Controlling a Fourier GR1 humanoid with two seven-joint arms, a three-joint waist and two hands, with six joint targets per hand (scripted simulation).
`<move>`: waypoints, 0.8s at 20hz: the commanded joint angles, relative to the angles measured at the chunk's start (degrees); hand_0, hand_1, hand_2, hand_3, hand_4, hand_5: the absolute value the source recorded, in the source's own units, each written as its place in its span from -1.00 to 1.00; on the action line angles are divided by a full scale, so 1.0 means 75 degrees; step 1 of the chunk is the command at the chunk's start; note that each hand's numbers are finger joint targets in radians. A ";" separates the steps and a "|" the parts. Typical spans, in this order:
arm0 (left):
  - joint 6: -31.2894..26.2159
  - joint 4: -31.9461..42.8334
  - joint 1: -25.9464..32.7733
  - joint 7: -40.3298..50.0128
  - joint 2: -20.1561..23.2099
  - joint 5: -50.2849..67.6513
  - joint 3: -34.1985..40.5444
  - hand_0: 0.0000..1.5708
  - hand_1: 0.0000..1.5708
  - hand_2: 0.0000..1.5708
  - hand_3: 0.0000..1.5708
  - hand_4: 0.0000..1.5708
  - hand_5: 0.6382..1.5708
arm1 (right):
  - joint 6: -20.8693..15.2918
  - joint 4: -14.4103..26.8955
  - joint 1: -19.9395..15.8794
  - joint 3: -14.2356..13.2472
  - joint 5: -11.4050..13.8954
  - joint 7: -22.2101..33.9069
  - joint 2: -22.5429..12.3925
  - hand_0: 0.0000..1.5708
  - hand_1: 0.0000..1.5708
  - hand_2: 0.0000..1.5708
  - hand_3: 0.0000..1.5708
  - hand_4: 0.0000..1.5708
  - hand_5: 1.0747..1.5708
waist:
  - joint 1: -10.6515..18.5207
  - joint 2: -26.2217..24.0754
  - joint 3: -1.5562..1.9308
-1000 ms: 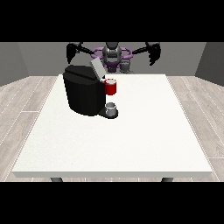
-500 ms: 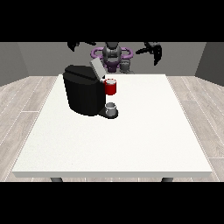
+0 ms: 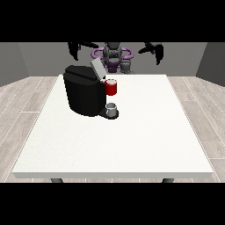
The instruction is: Insert the coffee pod into the coffee machine and close the lid
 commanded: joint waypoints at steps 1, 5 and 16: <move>0.0140 -0.0709 0.0595 -0.0138 -0.0010 0.0141 -0.0354 -1.00 -1.00 -1.00 -1.00 -0.55 1.00 | 0.0256 0.0427 -0.0168 -0.0472 -0.0550 -0.0203 -0.0113 -1.00 -1.00 -1.00 -1.00 -0.84 1.00 | 0.0140 0.0391 0.0001; -0.0034 -0.1699 0.0804 0.0686 -0.0007 0.0346 -0.0575 -1.00 -1.00 -1.00 -1.00 -0.56 1.00 | 0.0031 0.0859 -0.0248 -0.0264 -0.0314 -0.0168 0.0035 -1.00 -1.00 -1.00 -1.00 -0.81 1.00 | 0.0208 0.0476 0.0000; 0.0466 -0.3119 0.1493 0.0831 0.0404 0.0852 -0.0526 -1.00 -1.00 -1.00 -1.00 -0.54 1.00 | 0.0363 0.0967 -0.1108 0.0492 -0.0151 -0.0192 0.0302 -1.00 -1.00 -1.00 -1.00 -1.00 1.00 | -0.0506 0.1266 -0.0003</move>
